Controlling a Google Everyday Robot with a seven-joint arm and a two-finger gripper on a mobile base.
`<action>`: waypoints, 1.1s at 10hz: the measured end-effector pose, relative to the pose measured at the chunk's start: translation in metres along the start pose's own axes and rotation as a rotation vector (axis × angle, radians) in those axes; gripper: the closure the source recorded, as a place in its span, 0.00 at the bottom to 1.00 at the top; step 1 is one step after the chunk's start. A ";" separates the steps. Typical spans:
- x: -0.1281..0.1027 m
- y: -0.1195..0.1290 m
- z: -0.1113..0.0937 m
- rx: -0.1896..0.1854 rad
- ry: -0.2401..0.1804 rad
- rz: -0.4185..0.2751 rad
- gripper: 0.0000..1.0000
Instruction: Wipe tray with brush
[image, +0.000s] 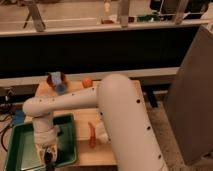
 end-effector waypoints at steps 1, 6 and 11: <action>0.003 0.015 -0.001 0.013 0.002 0.039 1.00; 0.030 0.012 -0.031 -0.009 0.056 0.027 1.00; 0.045 -0.069 -0.022 -0.079 0.008 -0.141 1.00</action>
